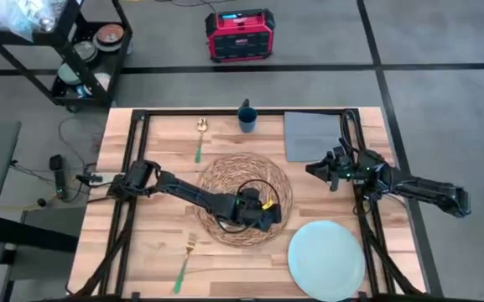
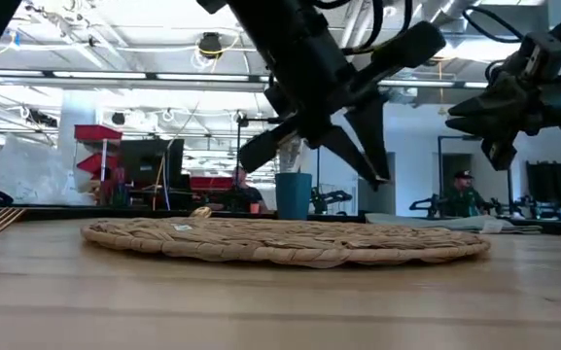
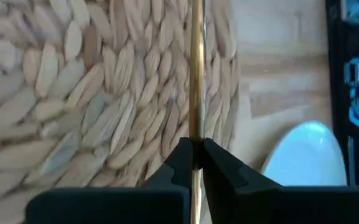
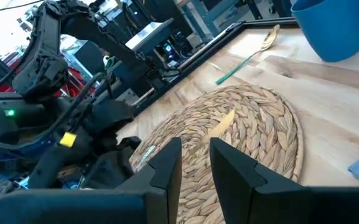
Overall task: Set table place
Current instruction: Put the gold table knife on the brown tablemat
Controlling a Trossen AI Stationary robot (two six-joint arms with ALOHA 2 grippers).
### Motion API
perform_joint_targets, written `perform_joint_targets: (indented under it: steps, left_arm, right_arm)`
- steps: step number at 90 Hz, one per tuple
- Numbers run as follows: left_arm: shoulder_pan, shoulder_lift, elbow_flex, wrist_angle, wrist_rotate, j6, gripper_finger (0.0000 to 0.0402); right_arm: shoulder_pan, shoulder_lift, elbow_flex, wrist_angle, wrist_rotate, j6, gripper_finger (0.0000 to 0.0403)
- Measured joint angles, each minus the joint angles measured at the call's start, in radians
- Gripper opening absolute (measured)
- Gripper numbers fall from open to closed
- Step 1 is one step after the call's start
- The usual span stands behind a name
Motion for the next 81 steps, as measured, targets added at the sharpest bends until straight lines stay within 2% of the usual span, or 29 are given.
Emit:
perform_joint_targets:
  steps: [29,36,81]
  left_arm:
    - [0.015,0.027,-0.006,0.039,0.034,0.053,0.0000]
    - [0.017,0.045,-0.004,0.104,0.039,0.067,0.0000]
    - [0.019,0.055,-0.006,0.090,0.060,0.079,0.0000]
  right_arm:
    - [0.000,0.000,0.000,-0.001,-0.001,0.000,0.0071]
    - [0.000,0.000,0.000,-0.001,-0.002,0.000,0.0071]
    - [0.000,0.000,0.000,-0.001,-0.002,0.003,0.0071]
